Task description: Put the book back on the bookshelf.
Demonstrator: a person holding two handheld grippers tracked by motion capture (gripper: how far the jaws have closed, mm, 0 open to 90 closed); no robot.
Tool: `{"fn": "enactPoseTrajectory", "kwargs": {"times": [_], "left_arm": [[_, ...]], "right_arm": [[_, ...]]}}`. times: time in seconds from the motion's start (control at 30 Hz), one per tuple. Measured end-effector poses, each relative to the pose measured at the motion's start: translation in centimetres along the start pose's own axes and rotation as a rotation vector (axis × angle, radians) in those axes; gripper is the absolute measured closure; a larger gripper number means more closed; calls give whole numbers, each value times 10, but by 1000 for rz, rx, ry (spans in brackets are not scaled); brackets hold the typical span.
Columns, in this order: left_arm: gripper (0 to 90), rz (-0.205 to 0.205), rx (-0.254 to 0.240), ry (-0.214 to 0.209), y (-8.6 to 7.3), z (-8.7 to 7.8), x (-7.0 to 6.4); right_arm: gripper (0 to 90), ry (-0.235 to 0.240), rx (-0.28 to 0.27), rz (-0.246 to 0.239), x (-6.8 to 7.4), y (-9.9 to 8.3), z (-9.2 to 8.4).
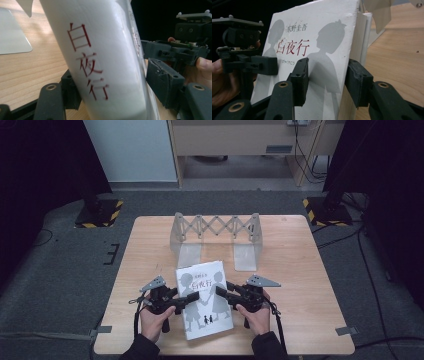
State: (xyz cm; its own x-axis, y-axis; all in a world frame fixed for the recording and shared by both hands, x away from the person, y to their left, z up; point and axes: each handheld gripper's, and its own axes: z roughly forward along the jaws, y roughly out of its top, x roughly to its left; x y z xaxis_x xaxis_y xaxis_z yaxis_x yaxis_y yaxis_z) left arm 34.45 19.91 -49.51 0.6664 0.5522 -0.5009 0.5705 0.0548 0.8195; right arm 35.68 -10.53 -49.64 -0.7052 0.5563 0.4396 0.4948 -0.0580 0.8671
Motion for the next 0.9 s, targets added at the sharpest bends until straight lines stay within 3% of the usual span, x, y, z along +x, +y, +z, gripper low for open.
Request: {"fn": "enactPoseTrajectory", "kwargs": {"times": [0.07, 0.1, 0.17, 0.3, 0.4, 0.57, 0.77, 0.9], "left_arm": [[300, 20, 35, 6, -3, 6, -3], [266, 14, 16, -4, -6, 5, -2], [310, -4, 5, -22, -6, 3, -1], [390, 4, -32, -46, -4, 2, -3], [399, 18, -39, -42, -4, 3, -5], [428, 7, -50, -57, -3, 2, -7], [435, -11, -53, -53, -3, 2, -5], [434, -18, -51, -52, -3, 2, -5]], "right_arm": [[584, 21, -11, -5, 2, 0, 0], [588, 37, -10, -3, 3, 0, 1], [590, 39, -14, -7, 3, -1, 1], [604, 34, -22, 12, 0, -1, -1], [602, 39, -26, 22, -2, -2, -2], [597, 50, -38, 37, -5, -3, -3], [605, 39, -18, 22, -11, -5, -9], [633, 74, -4, 38, -11, -9, -8]]}}
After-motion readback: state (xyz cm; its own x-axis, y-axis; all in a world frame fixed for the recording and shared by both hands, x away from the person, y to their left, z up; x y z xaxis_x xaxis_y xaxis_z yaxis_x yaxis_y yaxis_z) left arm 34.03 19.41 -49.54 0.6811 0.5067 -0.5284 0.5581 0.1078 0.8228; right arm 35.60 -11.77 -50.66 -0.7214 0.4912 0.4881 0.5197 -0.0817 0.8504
